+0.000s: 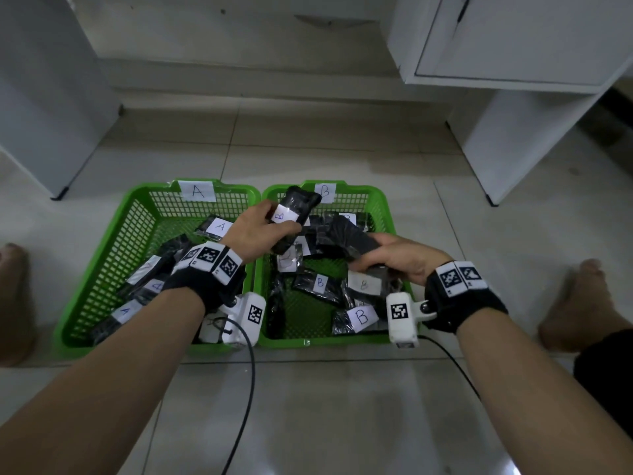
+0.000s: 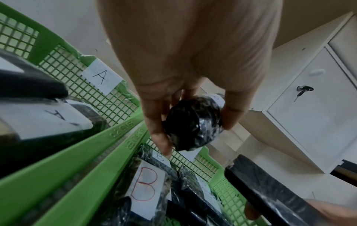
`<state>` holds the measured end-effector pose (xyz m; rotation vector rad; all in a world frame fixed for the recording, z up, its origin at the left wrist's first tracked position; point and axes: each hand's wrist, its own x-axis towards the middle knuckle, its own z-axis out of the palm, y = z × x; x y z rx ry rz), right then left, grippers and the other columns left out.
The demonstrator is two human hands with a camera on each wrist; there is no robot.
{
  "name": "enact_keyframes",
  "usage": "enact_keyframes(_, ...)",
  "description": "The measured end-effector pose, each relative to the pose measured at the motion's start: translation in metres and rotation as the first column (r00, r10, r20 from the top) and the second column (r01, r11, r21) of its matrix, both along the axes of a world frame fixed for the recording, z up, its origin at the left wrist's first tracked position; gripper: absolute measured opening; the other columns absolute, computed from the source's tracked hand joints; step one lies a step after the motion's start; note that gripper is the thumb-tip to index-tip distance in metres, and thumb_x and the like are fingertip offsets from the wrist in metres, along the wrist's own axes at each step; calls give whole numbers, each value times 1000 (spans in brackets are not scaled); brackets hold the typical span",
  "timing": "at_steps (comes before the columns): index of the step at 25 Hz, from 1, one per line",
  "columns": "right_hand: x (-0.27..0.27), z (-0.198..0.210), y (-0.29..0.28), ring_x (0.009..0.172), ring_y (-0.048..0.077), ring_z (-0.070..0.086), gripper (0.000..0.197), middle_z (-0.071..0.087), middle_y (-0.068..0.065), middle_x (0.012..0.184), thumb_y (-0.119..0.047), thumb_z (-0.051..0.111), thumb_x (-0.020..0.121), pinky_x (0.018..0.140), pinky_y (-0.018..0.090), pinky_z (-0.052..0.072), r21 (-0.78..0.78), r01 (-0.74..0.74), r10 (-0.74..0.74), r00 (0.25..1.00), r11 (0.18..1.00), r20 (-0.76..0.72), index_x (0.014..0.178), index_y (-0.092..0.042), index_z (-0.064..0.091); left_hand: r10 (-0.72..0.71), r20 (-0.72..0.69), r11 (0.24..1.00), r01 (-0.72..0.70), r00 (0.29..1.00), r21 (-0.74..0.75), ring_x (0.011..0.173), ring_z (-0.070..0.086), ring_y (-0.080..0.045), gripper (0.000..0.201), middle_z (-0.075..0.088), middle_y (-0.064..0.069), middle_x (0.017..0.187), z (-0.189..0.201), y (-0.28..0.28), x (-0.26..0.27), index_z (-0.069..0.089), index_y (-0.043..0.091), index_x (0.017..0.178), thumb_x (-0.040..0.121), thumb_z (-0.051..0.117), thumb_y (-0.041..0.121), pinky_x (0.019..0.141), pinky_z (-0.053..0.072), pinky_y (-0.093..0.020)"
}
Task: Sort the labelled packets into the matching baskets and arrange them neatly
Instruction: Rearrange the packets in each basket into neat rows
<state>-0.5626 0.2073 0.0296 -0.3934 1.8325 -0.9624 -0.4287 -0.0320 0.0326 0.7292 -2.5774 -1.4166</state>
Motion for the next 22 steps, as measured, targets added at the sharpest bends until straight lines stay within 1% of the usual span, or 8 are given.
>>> enact_keyframes(2, 1, -6, -1, 70, 24, 61, 58, 65, 11, 98, -57, 59, 92, 53, 27, 48, -17, 76, -75, 997, 997, 29, 127, -11, 56, 5, 11, 1000, -5, 1000, -25, 89, 67, -18, 44, 66, 0, 97, -1, 1, 0, 60, 16, 106, 76, 78, 44, 77, 58, -37)
enact_keyframes(4, 4, -7, 0, 60, 25, 59, 49, 63, 15, 84, -43, 41, 102, 48, 28, 44, -104, 223, -213, 972, 969, 95, 118, 0, 58, -11, 8, 998, 11, 1000, -67, 89, 64, -15, 52, 63, 4, 99, -3, 3, 2, 58, 17, 113, 74, 81, 44, 73, 54, -30)
enact_keyframes(6, 4, -4, 4, 71, 25, 64, 47, 64, 18, 99, -35, 55, 100, 62, 39, 57, -173, 240, -222, 968, 955, 118, 124, 6, 58, -22, 1, 995, 22, 1000, -97, 88, 61, -12, 56, 61, 6, 99, -3, 4, 3, 56, 18, 116, 73, 83, 41, 67, 47, -23)
enact_keyframes(8, 5, 0, 6, 86, 17, 69, 53, 68, 10, 110, -31, 79, 81, 84, 36, 60, -193, 161, -171, 985, 968, -32, 123, -1, 64, -2, -7, 995, 1, 1000, -98, 91, 60, -14, 58, 61, 6, 102, -3, 2, 3, 55, 18, 118, 72, 84, 37, 69, 46, -23)
enact_keyframes(11, 7, 1, -3, 86, 2, 69, 56, 73, -3, 100, -15, 97, 59, 77, 17, 55, -215, 104, -202, 839, 971, -505, 109, -16, 71, 41, -12, 993, -42, 999, -106, 95, 61, -17, 60, 62, 2, 107, -1, -2, 4, 55, 15, 121, 72, 84, 34, 71, 48, -25)
enact_keyframes(13, 6, -6, -9, 92, 12, 70, 58, 73, -4, 100, -15, 99, 53, 86, 30, 58, -253, 68, -208, 785, 965, -583, 103, -24, 72, 51, -22, 992, -53, 998, -113, 93, 62, -15, 59, 63, 3, 106, 0, -3, 4, 56, 15, 121, 72, 84, 34, 66, 46, -21)
enact_keyframes(15, 5, -10, -11, 98, 15, 71, 57, 75, -3, 103, -12, 98, 55, 92, 38, 57, -290, 89, -242, 800, 953, -549, 104, -27, 73, 50, -32, 991, -54, 998, -124, 87, 59, -10, 58, 61, 5, 104, 2, -2, 4, 56, 15, 121, 73, 84, 33, 61, 41, -16)
enact_keyframes(22, 0, -2, -8, 98, 15, 71, 52, 73, 2, 113, 11, 78, 74, 68, 17, 57, -414, 285, -413, 872, 865, -263, 115, -23, 75, 114, -157, 963, -148, 981, -226, 94, 61, -13, 61, 62, 8, 106, 1, -3, 4, 56, 20, 116, 65, 89, 28, 76, 48, -24)
